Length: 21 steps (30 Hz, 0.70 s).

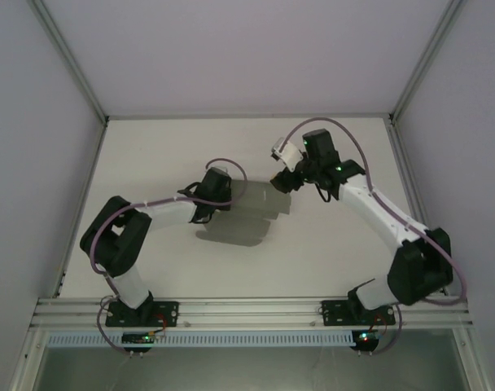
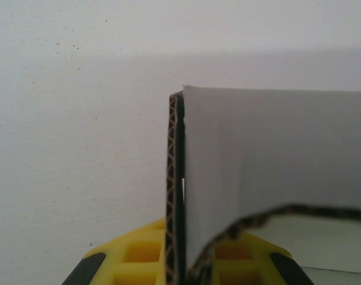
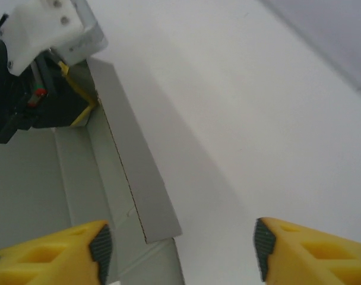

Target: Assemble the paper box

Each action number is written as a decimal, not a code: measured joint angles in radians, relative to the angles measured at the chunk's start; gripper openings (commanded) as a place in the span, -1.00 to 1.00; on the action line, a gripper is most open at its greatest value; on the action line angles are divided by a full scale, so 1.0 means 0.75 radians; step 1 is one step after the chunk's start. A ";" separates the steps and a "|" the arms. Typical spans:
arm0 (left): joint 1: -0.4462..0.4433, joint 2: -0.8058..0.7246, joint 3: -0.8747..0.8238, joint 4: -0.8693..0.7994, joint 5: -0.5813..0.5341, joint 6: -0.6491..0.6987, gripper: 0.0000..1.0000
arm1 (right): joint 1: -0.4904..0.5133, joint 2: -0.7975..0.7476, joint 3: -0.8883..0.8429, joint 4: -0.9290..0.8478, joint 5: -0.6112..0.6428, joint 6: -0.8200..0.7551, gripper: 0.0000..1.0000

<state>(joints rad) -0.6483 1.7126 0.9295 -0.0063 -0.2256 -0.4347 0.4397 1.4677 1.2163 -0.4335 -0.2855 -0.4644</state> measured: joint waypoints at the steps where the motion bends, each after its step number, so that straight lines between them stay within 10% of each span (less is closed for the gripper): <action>1: -0.001 0.000 0.007 -0.017 -0.003 -0.001 -0.98 | 0.000 0.043 0.025 -0.030 -0.010 -0.024 0.19; 14: -0.004 0.031 0.097 -0.169 -0.010 0.000 -1.00 | 0.016 0.255 0.115 -0.133 0.023 -0.145 0.14; 21: -0.009 0.036 0.117 -0.202 -0.010 -0.001 -0.98 | 0.106 0.313 0.122 -0.047 0.250 -0.187 -0.72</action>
<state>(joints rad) -0.6548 1.7393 1.0172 -0.1577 -0.2333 -0.4355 0.5190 1.7027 1.3079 -0.4686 -0.0982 -0.6044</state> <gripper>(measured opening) 0.098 0.186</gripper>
